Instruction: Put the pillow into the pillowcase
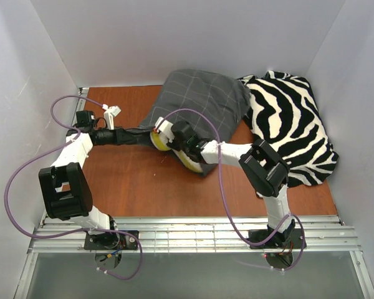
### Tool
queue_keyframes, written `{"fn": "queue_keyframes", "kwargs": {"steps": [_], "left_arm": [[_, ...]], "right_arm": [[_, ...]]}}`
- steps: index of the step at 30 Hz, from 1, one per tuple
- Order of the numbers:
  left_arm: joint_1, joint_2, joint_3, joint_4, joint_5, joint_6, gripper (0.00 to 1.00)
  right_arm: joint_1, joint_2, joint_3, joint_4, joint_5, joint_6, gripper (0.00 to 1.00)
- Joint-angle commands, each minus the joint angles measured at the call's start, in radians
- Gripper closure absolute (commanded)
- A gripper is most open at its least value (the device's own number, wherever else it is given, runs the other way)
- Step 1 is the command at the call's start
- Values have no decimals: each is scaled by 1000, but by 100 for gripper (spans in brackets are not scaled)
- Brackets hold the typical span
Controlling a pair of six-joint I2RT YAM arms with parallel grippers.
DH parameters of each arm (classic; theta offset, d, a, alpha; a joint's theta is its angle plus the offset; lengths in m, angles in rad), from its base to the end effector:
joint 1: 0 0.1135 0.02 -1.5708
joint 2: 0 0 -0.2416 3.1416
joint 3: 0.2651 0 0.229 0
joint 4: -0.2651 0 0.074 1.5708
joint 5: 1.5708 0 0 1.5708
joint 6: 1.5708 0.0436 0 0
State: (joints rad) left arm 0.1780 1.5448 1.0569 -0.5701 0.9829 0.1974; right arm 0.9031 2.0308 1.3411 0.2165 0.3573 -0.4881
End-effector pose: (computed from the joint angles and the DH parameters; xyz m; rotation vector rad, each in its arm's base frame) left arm 0.2871 0.0148 0.2189 0.3388 2.2552 -1.0771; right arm 0.2833 0.3346 0.1833 -1.1128 1.6779 -0.1015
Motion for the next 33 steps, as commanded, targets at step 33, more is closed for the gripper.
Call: {"fn": "queue_keyframes", "kwargs": {"steps": [33], "left_arm": [[-164,-146,596,-248,167,172,100]], "right_arm": [[-136,-466,-199,-263,-5,468,99]]}}
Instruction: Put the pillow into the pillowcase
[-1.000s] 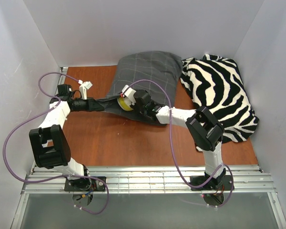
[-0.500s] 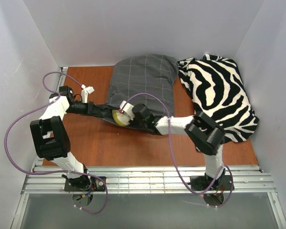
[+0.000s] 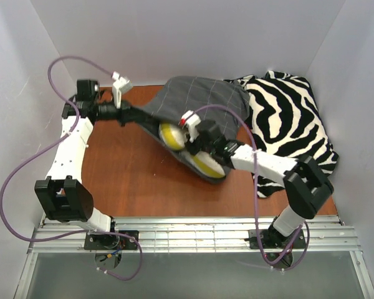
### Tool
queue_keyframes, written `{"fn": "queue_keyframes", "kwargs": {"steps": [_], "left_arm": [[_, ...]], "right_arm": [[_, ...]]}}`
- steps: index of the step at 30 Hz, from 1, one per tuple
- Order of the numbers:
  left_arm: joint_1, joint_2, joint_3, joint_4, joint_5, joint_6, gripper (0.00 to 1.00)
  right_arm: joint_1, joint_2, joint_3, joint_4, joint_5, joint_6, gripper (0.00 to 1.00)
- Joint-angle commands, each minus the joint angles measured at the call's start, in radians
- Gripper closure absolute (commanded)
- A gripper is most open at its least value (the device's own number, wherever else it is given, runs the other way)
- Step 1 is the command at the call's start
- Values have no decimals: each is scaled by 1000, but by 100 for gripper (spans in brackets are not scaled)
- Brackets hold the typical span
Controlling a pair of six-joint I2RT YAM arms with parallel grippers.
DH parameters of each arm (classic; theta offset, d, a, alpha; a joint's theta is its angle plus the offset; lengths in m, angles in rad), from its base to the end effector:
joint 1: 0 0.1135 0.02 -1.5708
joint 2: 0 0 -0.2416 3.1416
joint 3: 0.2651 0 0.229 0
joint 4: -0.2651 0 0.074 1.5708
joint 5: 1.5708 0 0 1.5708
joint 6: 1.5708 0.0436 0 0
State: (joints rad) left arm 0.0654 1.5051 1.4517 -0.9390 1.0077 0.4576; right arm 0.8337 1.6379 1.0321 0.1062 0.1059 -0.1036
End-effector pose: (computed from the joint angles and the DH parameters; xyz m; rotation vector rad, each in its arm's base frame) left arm 0.2830 -0.0184 0.3212 0.7694 2.0523 -0.9855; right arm 0.2421 0.2598 0.2218 -0.8827 1.8887 0.3383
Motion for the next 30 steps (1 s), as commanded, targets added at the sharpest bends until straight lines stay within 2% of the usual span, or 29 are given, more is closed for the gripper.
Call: {"fn": "queue_keyframes", "kwargs": {"steps": [1,3,5,6,8,9,10,11,13,14,17,18,19,20,21,22,24,25,27,28,29,30], "left_arm": [[-100,-94,246,130,184,-105,100],[-130,-89,353,155,224,-116,100],[-165,-126,351,161,206,-83,100],[-179,-184,319,161,177,-62,100],[-194,-210,169,107,80,-38,100],[-194,-198,121,-43,43,58,100],[-193,-189,-39,-93,-36,93,100],[-191,-181,-127,-150,-84,134,100],[-188,-172,-410,-106,-214,141,100],[-188,-164,-471,-19,-377,95,100],[-162,-132,-495,-29,-411,130,100],[-132,-137,-472,-64,-355,141,86],[-96,-147,-427,-104,-290,206,80],[-31,-149,-336,-134,-223,207,69],[87,-145,-277,-139,-84,196,57],[130,-126,-231,-118,-40,156,40],[165,-4,-101,-9,2,-20,33],[163,47,-74,49,-15,-86,18],[145,193,-6,228,-9,-274,5],[133,232,7,309,-91,-352,2],[116,329,28,391,-110,-411,2],[67,374,94,404,-144,-419,2]], "right_arm": [[-86,-79,147,-161,280,96,99],[-100,-107,201,-172,352,125,99],[-100,-127,160,-148,293,107,99],[-97,-136,75,-122,206,78,99],[-88,-116,-15,-81,61,33,99],[-50,-99,-88,-66,52,18,99],[-32,-42,-114,-59,26,-60,99],[-13,-6,-127,-72,67,-77,99],[10,66,-136,-108,25,-117,99],[15,142,-116,-181,47,-114,99],[18,175,-99,-240,11,-153,99],[16,162,-110,-240,-9,-162,99],[19,145,-134,-240,-30,-182,99],[19,114,-145,-246,-40,-206,99],[19,102,-152,-260,-47,-217,99],[21,93,-165,-272,-52,-228,99],[22,68,-179,-310,-67,-266,99],[21,63,-188,-324,-80,-280,99],[22,46,-214,-358,-98,-295,99],[21,39,-225,-362,-97,-303,99],[21,25,-250,-367,-98,-309,99],[21,19,-260,-367,-98,-312,99]]}}
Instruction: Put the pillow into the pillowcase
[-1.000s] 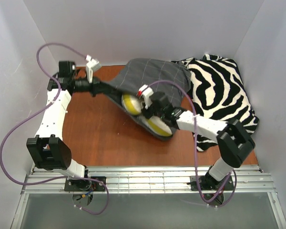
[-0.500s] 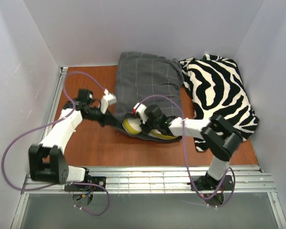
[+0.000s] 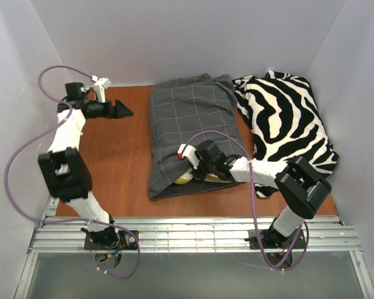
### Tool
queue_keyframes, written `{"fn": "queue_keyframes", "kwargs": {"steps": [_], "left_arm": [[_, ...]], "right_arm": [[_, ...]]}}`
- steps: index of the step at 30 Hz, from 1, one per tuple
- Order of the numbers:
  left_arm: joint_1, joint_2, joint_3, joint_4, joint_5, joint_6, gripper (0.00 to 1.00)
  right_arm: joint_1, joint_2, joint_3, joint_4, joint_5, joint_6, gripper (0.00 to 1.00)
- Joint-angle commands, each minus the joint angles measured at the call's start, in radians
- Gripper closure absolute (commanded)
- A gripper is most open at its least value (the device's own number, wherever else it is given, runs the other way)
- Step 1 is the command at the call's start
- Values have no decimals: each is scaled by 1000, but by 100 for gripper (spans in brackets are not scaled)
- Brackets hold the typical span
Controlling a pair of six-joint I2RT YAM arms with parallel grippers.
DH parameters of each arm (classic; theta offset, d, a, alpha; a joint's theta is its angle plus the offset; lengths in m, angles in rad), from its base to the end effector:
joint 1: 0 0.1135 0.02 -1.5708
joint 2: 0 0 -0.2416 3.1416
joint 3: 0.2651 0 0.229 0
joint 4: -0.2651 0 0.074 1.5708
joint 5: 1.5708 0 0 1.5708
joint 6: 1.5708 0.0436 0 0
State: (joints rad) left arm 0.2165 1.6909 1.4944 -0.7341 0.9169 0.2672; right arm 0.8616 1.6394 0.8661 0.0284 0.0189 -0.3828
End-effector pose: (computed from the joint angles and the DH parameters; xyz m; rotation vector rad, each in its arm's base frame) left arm 0.3370 0.0387 0.2884 0.4116 2.1694 -0.8711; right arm 0.2110 0.2446 0.1634 -1.3477 1.8955 0.2203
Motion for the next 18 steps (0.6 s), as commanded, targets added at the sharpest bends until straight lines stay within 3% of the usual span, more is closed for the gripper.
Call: {"fn": "queue_keyframes", "kwargs": {"steps": [1,4,7,8,11,14,15,16,18], "left_arm": [[-113,237,73,214,-153,-241,2],[-195,395,147,268,-219,-313,3],[-273,501,214,291,-219,-351,21],[-299,532,222,300,-222,-359,48],[-334,529,202,288,-207,-329,100],[-362,402,57,236,-158,-272,100],[-371,271,0,226,-151,-178,100],[-396,212,-104,185,-144,-131,100],[-428,80,-173,93,-72,14,100]], "right_arm": [[-7,13,-104,-289,-11,-36,99],[-4,-10,-142,-291,-43,-59,99],[-6,-10,-156,-300,-56,-76,99],[-4,-10,-153,-304,-63,-80,99],[-6,-4,-135,-303,-76,-77,99],[-6,19,-99,-297,-91,-44,99],[-4,36,-66,-294,-96,-33,99],[-4,46,-49,-294,-108,-1,99],[-4,75,-3,-291,-103,34,99]]}}
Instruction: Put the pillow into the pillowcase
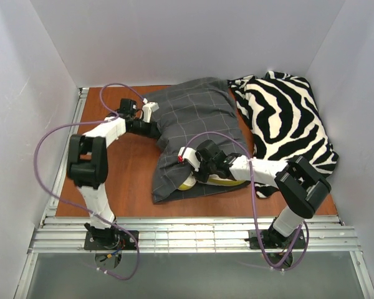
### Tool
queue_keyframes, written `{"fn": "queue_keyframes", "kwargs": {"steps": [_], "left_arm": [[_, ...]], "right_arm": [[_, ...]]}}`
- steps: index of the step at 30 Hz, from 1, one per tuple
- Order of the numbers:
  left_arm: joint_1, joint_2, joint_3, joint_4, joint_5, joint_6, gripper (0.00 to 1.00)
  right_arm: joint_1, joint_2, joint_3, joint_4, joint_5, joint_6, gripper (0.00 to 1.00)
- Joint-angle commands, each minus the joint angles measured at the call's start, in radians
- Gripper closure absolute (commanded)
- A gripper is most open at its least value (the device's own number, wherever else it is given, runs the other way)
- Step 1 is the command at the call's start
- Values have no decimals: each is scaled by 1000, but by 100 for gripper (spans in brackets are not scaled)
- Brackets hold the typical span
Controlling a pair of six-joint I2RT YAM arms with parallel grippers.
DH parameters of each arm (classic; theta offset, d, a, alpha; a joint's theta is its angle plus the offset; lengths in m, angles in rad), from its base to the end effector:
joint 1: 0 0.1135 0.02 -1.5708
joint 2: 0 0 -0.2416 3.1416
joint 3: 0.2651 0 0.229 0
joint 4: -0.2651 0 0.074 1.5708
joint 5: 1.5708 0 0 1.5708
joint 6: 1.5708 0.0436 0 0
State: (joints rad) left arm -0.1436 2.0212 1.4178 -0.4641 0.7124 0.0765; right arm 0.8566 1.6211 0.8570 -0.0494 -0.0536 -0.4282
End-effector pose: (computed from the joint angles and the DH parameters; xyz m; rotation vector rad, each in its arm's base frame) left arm 0.3847 -0.0844 0.1613 0.5139 2.4664 -0.9542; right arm 0.2039 0.2388 0.1598 -1.4579 1.9057 0.2657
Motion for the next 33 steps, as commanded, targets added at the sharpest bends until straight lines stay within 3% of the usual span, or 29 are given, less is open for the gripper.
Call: {"fn": "queue_keyframes", "kwargs": {"steps": [1,4,7,8,9,10,12,14,15,16,19,20,23,27,33], "left_arm": [[-89,-404,-168,-259,157,358,100],[-116,-693,-270,-190,130,422,100],[-109,-780,-332,-85,70,443,100],[-114,-754,-371,-70,49,445,100],[-119,-707,-379,-62,-70,424,100],[-116,-537,-369,-96,-124,402,100],[-59,-370,-258,-286,-125,408,100],[-7,-224,-205,-338,-136,344,90],[72,-208,-188,-344,-89,332,81],[120,-207,-166,-350,-26,325,69],[297,-346,-85,-217,115,225,45],[302,-346,-54,-188,108,248,43],[244,-357,97,-185,-29,313,32],[157,-169,300,-225,-120,381,29],[-2,4,371,-184,-197,384,25]], "right_arm": [[1,98,16,-199,-35,110,99],[1,118,34,-173,-73,144,99],[12,155,53,-171,-81,151,99],[13,163,57,-170,-87,151,99],[15,178,62,-171,-97,151,99],[19,186,74,-187,-112,149,99],[25,204,85,-202,-120,131,99],[25,215,89,-227,-120,112,99],[25,214,93,-236,-127,109,99],[25,211,88,-239,-137,102,99],[27,180,77,-237,-163,88,99],[27,174,73,-239,-170,85,99],[30,132,48,-253,-195,53,99],[29,109,21,-328,-229,8,99],[30,79,-16,-336,-230,20,99]]}}
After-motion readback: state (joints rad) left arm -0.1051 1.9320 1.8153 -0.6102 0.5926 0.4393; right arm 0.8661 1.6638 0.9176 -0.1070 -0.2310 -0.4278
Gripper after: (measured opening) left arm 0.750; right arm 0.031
